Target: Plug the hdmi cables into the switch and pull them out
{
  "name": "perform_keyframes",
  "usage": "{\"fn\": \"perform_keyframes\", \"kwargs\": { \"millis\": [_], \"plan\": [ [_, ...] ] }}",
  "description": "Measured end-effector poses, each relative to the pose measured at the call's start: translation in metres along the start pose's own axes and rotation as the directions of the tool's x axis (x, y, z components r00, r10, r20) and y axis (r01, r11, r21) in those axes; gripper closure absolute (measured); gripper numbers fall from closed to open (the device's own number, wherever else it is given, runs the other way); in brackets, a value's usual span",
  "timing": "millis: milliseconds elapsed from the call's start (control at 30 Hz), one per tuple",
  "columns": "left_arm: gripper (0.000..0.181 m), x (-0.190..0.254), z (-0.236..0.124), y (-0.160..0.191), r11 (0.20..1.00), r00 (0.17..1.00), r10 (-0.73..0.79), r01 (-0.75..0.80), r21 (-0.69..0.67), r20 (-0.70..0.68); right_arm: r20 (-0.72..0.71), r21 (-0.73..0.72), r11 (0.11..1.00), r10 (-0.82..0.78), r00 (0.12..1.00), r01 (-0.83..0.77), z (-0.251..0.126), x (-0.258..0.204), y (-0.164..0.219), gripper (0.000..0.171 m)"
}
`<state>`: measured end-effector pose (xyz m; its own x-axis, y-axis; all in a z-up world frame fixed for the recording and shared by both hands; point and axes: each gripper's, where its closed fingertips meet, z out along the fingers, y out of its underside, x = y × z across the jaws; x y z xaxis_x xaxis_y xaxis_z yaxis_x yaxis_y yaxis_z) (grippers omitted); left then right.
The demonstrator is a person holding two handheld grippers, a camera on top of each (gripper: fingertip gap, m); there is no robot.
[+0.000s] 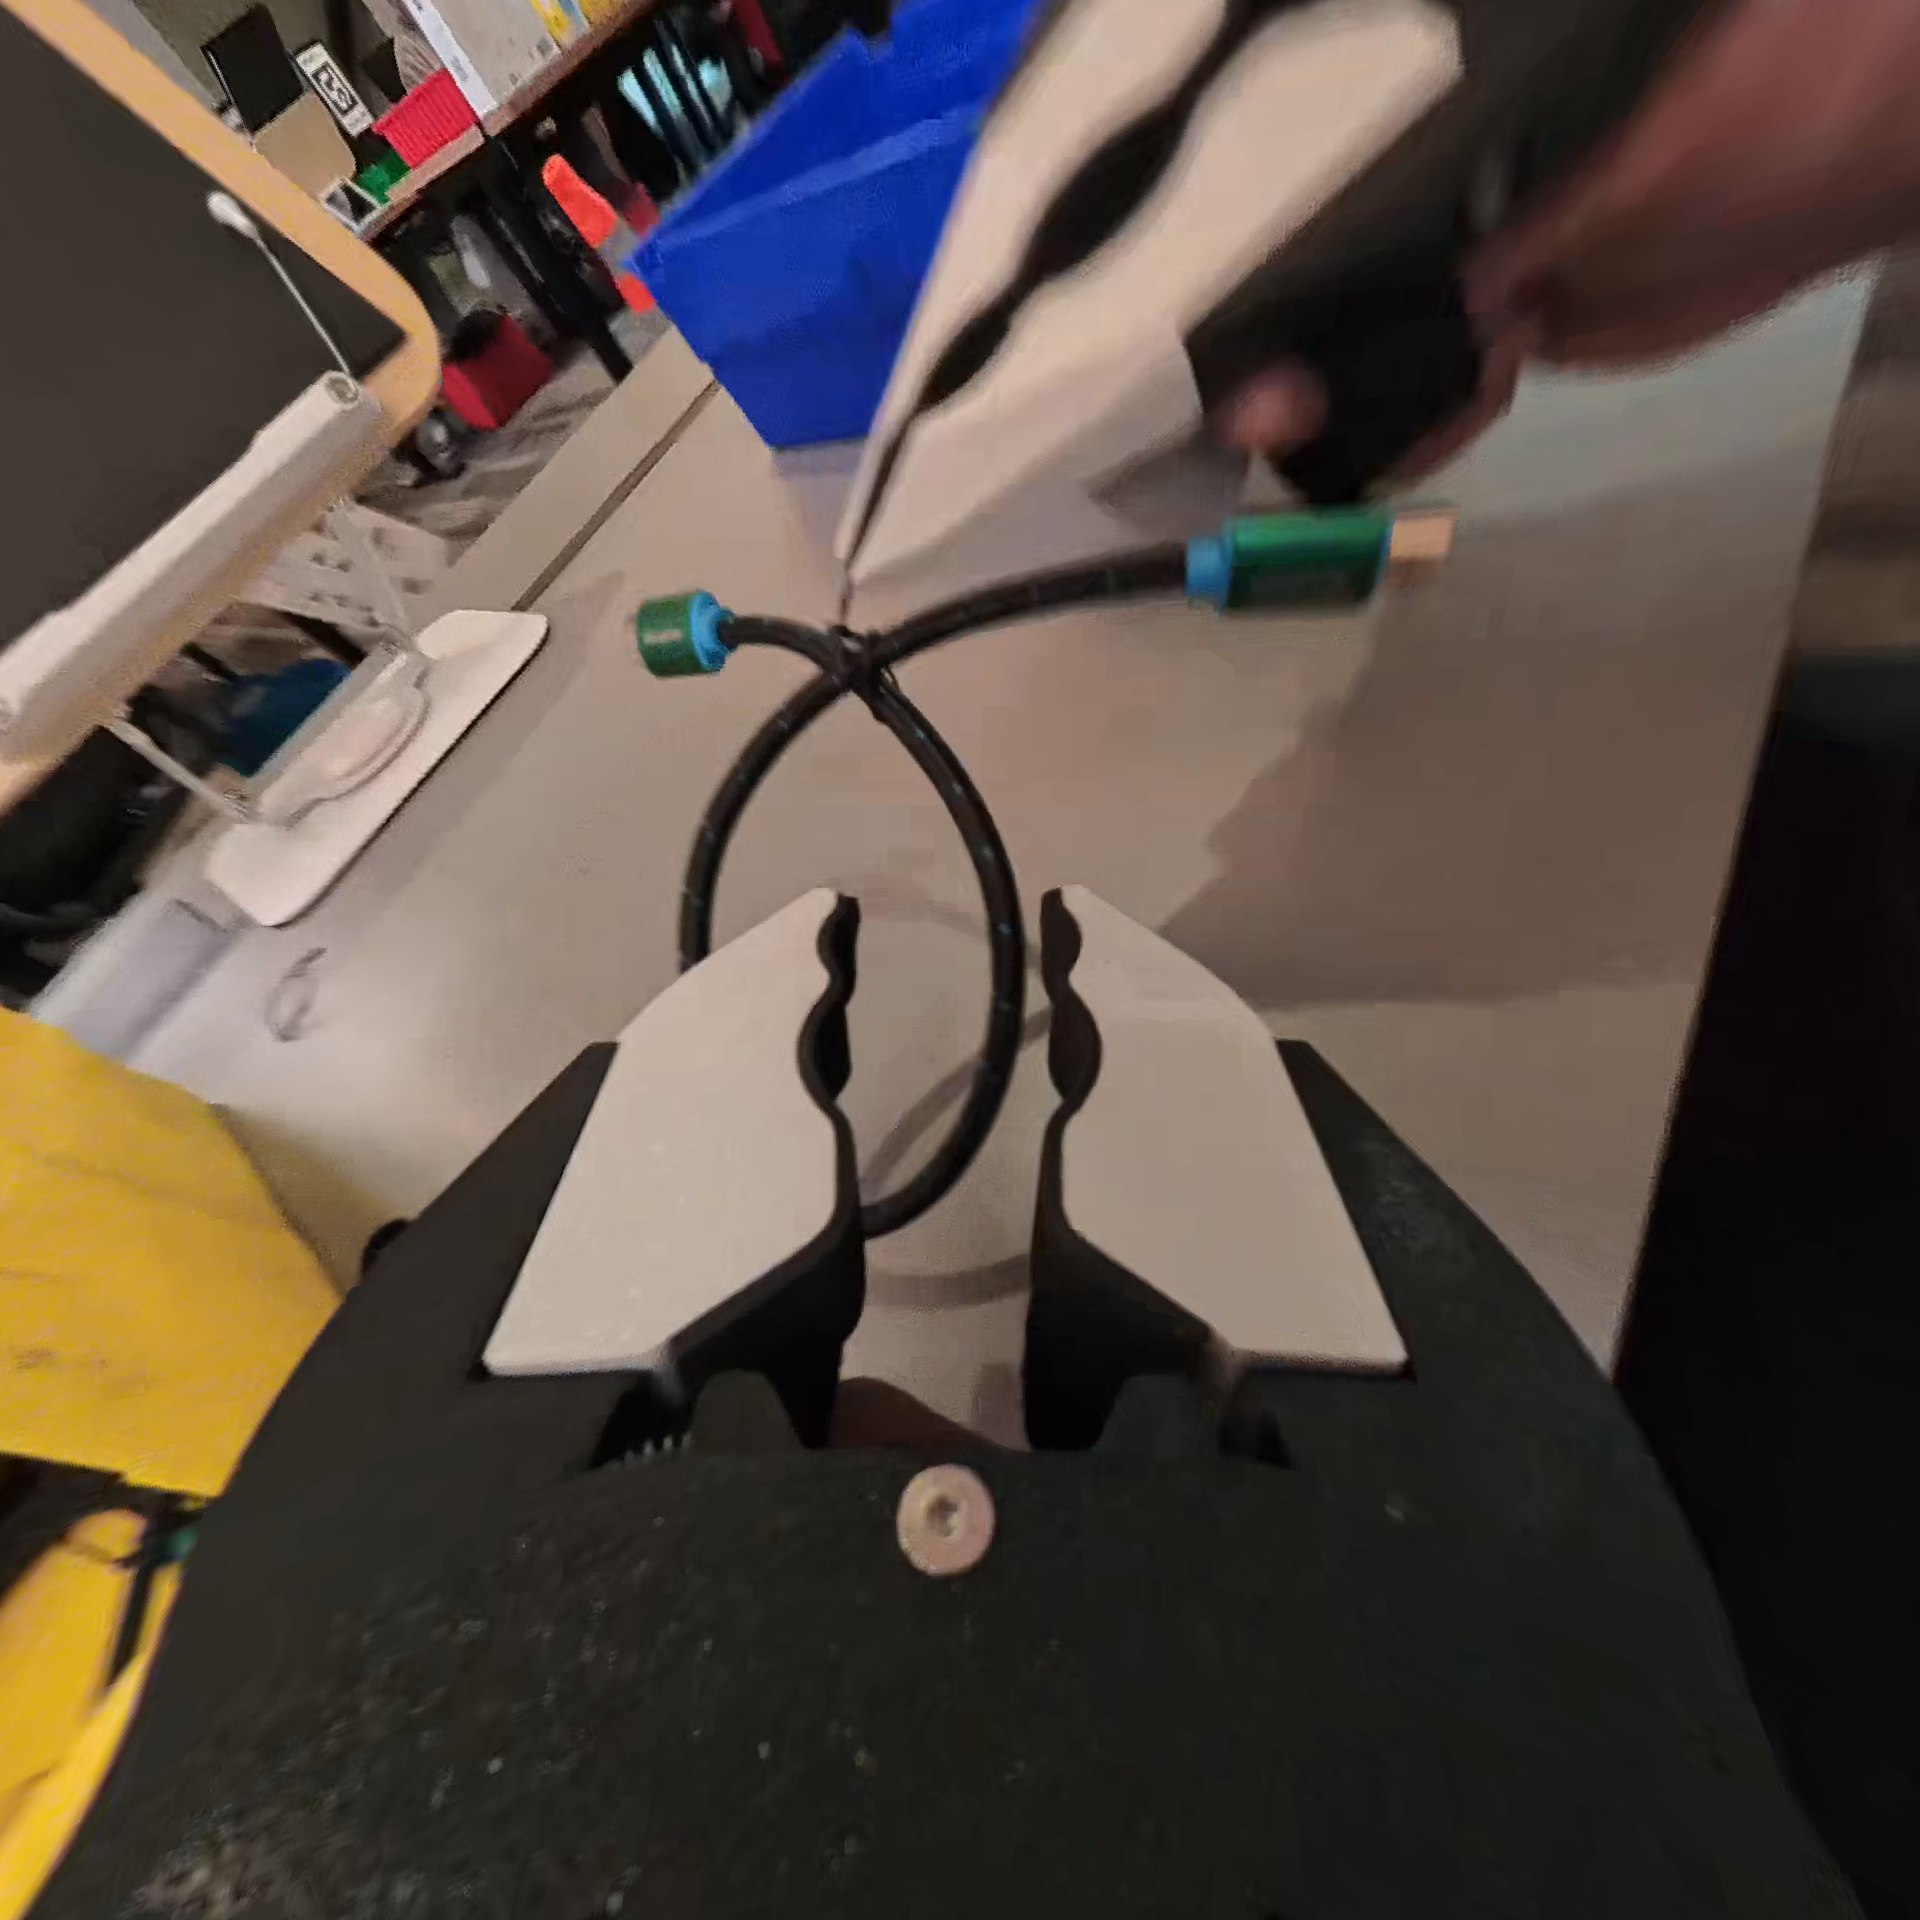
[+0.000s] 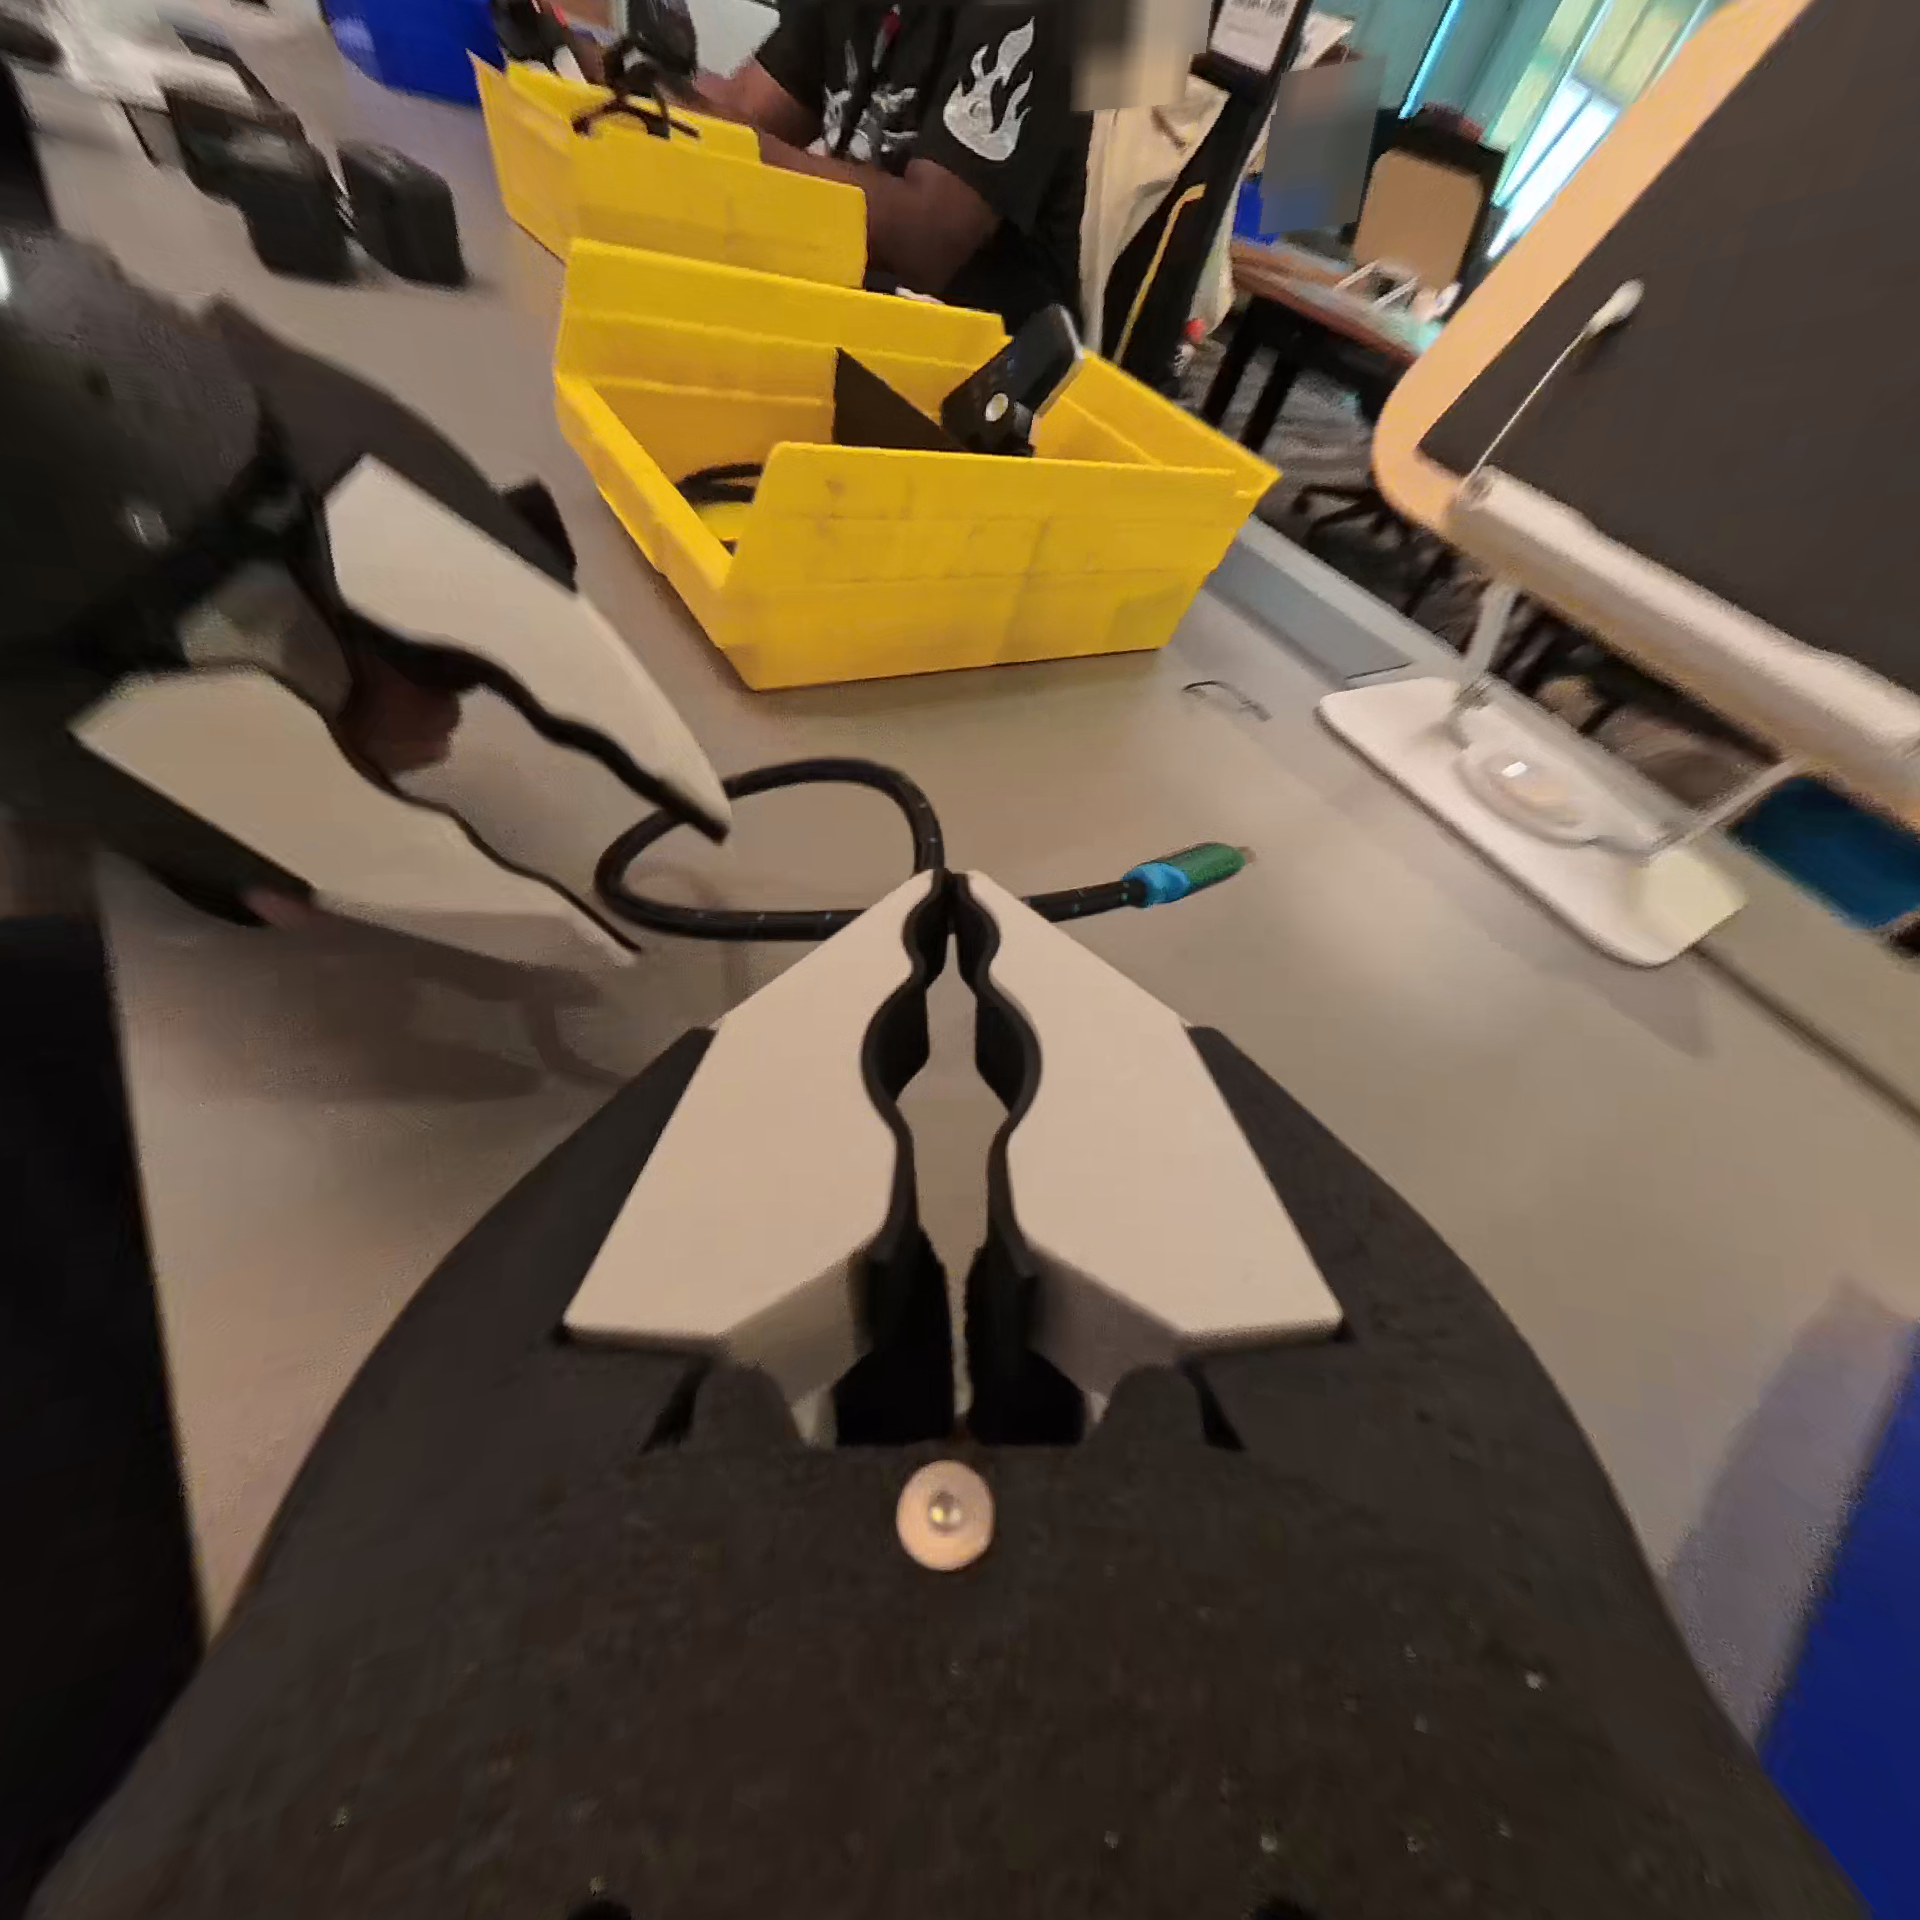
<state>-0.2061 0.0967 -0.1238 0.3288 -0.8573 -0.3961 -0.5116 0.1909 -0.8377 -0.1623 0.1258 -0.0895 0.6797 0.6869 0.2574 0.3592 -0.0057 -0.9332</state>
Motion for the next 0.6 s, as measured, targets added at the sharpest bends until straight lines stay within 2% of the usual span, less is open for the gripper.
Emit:
{"fn": "perform_keyframes", "kwargs": {
  "millis": [100, 200, 333, 400, 467, 533, 600],
  "plan": [
    [0.146, -0.017, -0.013, -0.021, 0.972, 0.981, -0.194, 0.196, 0.130, -0.025, -0.032, 0.031, 0.989, -0.145, 0.989, 0.146, -0.003, -0.007, -0.010, 0.171],
    [0.142, -0.036, -0.020, -0.019, 0.953, 0.964, -0.264, 0.262, 0.149, -0.008, -0.012, 0.069, 0.946, -0.316, 0.949, 0.317, -0.008, -0.025, -0.020, 0.171],
    [0.135, -0.024, -0.018, -0.004, 0.980, 0.979, -0.182, 0.188, 0.069, -0.090, 0.084, 0.128, 0.895, -0.439, 0.895, 0.427, -0.013, -0.054, -0.021, 0.171],
    [0.148, -0.012, -0.017, 0.001, 0.994, 0.990, -0.087, 0.092, 0.050, -0.107, 0.109, 0.153, 0.893, -0.442, 0.890, 0.424, -0.014, -0.062, -0.025, 0.171],
    [0.177, -0.001, -0.014, 0.005, 0.999, 0.994, 0.045, -0.042, 0.032, -0.097, 0.134, 0.153, 0.901, -0.425, 0.895, 0.405, -0.015, -0.064, -0.024, 0.171],
    [0.179, -0.004, -0.011, 0.006, 0.996, 0.995, 0.088, -0.088, 0.002, -0.046, 0.134, 0.124, 0.911, -0.409, 0.903, 0.394, -0.012, -0.061, -0.019, 0.171],
    [0.179, -0.006, -0.011, 0.002, 0.998, 0.997, 0.059, -0.059, 0.002, -0.049, 0.114, 0.096, 0.928, -0.370, 0.922, 0.360, -0.009, -0.053, -0.014, 0.171]
  ]
}}
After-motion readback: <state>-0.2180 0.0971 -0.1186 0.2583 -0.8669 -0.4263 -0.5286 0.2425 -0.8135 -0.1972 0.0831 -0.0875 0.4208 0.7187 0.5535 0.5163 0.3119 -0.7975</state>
